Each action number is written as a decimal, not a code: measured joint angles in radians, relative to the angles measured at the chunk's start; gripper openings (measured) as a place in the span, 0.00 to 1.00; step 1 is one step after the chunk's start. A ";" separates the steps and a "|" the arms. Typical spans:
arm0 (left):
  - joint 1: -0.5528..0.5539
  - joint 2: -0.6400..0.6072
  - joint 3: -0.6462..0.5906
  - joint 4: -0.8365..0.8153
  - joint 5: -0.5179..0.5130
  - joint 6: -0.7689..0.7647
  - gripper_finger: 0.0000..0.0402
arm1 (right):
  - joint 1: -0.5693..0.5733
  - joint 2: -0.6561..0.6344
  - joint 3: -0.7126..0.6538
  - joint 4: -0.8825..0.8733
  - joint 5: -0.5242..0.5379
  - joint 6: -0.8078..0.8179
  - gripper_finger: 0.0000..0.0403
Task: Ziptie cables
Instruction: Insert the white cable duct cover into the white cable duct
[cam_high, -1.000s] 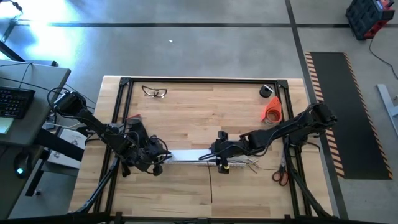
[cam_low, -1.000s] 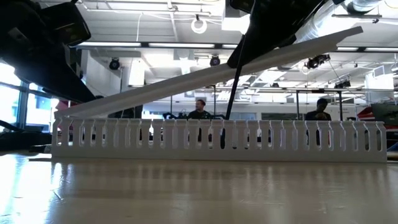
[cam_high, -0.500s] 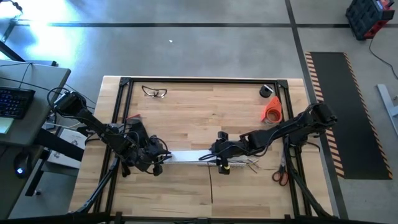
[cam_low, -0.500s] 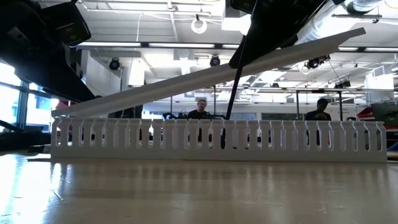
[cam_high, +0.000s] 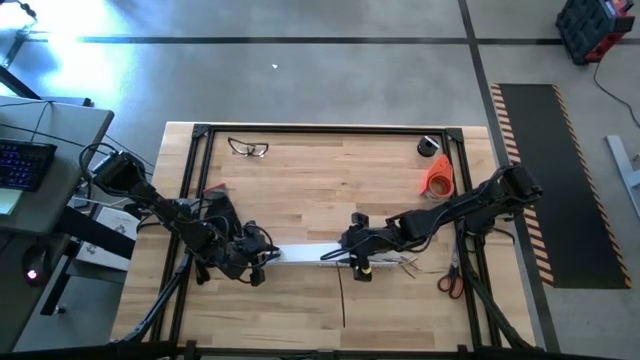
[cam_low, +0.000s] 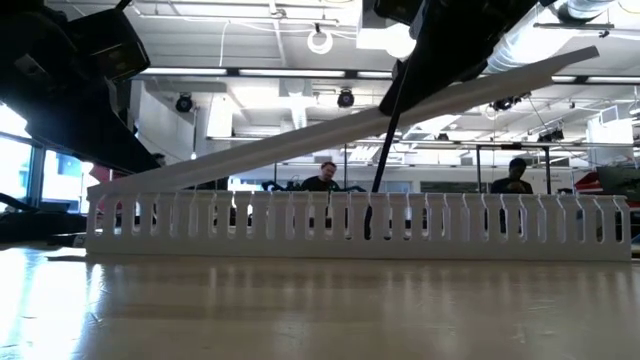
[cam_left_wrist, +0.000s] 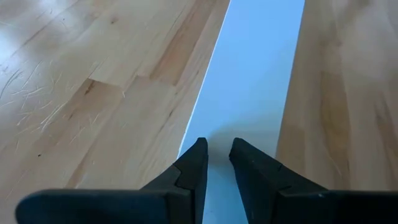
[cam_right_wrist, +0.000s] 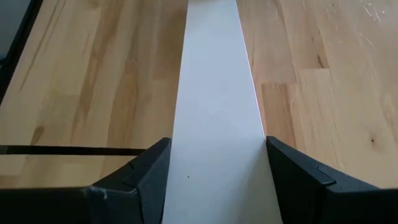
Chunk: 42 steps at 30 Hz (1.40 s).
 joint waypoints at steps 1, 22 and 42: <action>0.000 0.001 0.000 -0.001 0.000 0.000 0.15 | 0.000 0.000 0.000 -0.001 -0.001 0.003 0.51; 0.002 -0.001 -0.001 -0.012 -0.030 0.019 0.15 | 0.025 0.082 -0.005 -0.007 0.021 0.053 0.50; 0.133 0.180 0.037 0.358 0.175 0.279 0.01 | 0.025 0.082 -0.006 -0.022 0.021 0.030 0.50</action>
